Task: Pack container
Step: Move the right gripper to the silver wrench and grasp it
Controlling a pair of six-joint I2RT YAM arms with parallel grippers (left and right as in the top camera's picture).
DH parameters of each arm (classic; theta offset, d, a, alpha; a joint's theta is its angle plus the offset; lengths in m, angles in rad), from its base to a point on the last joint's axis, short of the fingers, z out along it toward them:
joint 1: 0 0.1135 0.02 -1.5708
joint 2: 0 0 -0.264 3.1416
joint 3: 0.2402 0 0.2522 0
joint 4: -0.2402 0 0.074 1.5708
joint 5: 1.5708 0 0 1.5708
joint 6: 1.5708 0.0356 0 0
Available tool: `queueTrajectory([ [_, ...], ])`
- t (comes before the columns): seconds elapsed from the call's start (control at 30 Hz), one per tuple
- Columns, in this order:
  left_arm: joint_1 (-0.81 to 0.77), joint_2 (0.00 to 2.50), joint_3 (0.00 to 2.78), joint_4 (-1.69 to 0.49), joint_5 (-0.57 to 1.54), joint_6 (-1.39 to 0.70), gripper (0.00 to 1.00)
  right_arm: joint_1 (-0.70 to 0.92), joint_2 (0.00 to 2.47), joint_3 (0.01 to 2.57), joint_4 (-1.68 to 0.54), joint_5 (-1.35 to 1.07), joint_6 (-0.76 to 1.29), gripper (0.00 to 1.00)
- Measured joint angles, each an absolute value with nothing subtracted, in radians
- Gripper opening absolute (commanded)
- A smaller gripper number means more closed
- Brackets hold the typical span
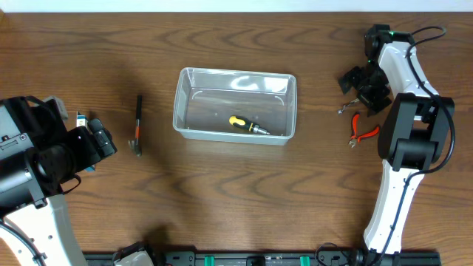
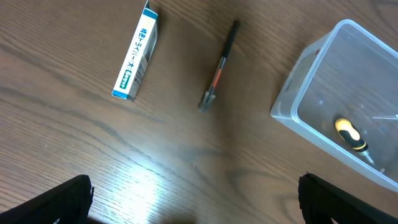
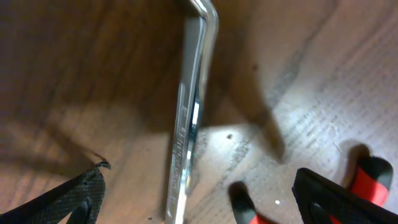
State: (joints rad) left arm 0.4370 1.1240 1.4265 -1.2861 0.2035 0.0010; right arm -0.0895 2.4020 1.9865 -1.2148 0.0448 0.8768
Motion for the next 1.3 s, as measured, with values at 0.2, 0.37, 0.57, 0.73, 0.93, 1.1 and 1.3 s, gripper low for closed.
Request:
queueTrajectory([
  [0.2,0.437,1.124,1.427,-1.286,0.204,0.001,0.98,-0.089,2.402,1.987,-1.201,0.045,0.844,0.96],
  [0.37,0.437,1.124,1.427,-1.286,0.204,0.001,0.98,-0.089,2.402,1.980,-1.183,0.045,0.825,0.97],
  [0.57,0.437,1.124,1.427,-1.286,0.204,0.001,0.98,-0.091,2.379,1.923,-1.116,0.024,0.804,0.97],
  [0.73,0.437,1.124,1.427,-1.286,0.204,0.001,0.98,-0.094,2.355,1.875,-1.076,0.010,0.792,0.90],
  [0.93,0.437,1.124,1.427,-1.286,0.204,0.001,0.98,-0.094,2.352,1.869,-1.077,0.003,0.768,0.64],
  [1.1,0.437,1.124,1.427,-1.286,0.204,0.001,0.98,-0.094,2.352,1.868,-1.080,-0.003,0.763,0.37],
  [1.3,0.437,1.124,1.427,-1.286,0.204,0.001,0.98,-0.094,2.351,1.868,-1.079,-0.006,0.759,0.14],
])
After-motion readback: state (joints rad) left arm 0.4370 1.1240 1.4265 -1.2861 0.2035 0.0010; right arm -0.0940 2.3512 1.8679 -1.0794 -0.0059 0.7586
